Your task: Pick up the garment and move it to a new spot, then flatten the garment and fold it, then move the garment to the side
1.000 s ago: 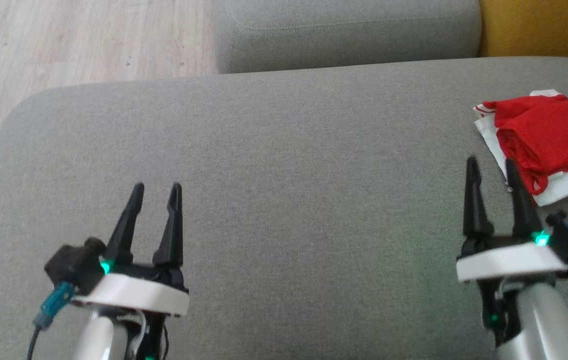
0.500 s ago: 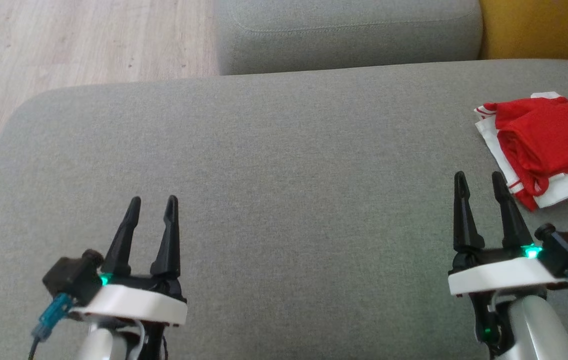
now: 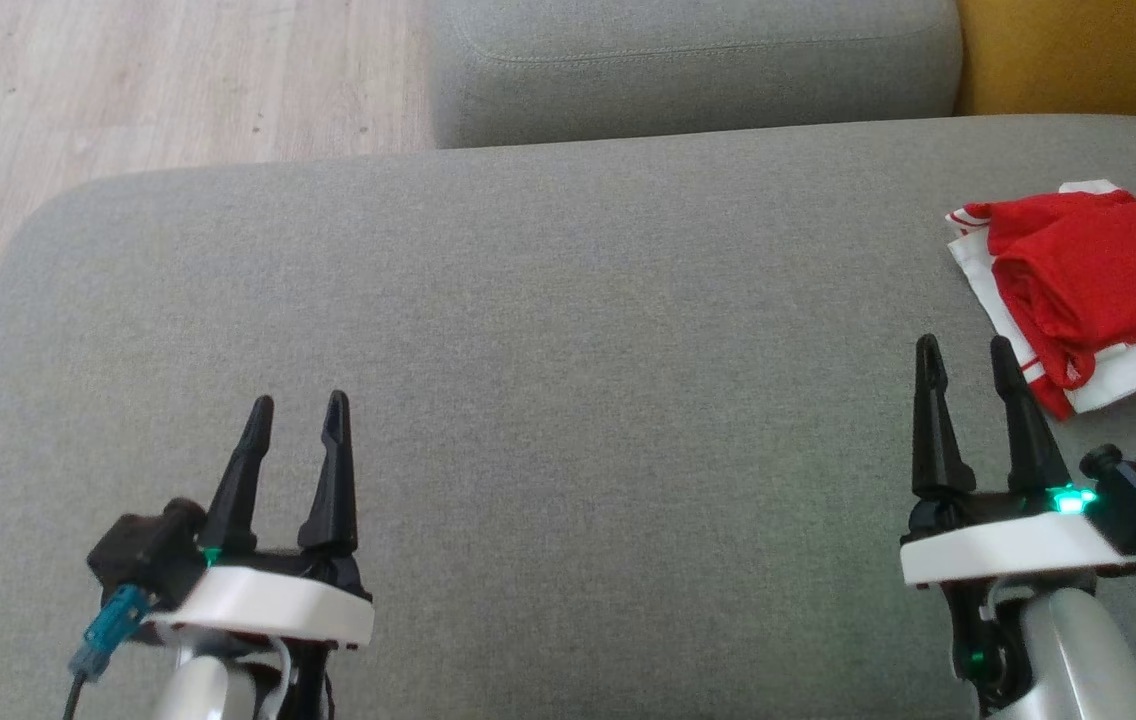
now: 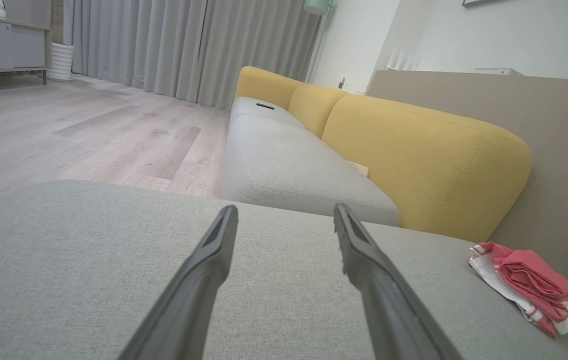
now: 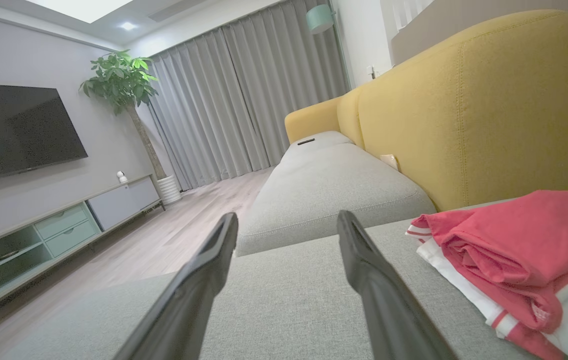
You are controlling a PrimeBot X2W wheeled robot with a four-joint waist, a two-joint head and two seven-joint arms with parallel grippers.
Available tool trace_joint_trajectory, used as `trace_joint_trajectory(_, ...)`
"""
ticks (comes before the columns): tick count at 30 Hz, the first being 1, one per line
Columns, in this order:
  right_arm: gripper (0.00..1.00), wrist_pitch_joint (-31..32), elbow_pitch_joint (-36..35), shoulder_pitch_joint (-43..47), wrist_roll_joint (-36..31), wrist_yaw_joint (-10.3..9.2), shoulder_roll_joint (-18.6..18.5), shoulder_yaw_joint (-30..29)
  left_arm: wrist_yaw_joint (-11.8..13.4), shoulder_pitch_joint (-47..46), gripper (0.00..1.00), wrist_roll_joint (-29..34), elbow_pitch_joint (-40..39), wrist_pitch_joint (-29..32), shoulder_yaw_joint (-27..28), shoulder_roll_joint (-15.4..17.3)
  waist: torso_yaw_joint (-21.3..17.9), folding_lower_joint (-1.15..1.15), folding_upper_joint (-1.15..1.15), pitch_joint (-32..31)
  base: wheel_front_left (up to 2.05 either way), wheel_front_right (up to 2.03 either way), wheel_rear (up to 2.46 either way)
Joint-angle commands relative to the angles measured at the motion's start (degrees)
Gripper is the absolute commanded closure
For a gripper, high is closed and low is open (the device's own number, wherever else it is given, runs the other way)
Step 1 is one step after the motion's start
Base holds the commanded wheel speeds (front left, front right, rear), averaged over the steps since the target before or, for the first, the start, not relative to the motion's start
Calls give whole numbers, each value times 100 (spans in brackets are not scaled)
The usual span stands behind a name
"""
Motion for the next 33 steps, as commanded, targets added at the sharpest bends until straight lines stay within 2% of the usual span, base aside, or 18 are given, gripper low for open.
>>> trace_joint_trajectory(1, 0, -63, -203, -87, 50, -5, -7, 142, 65, -272, 0, 53, -186, -31, 159, 38, -7, 0, 0, -2, 0, 0, 0)
trace_joint_trajectory(6, 0, -63, -225, -103, 22, -5, -7, 136, 206, -272, 0, 116, -171, -31, 179, 38, -24, 0, 0, -5, 0, 0, 0)
trace_joint_trajectory(33, 0, -63, -121, -113, 65, -5, -7, 220, 331, -207, 0, 178, -153, -31, 217, 38, -71, 0, 0, -10, 0, 0, 0)
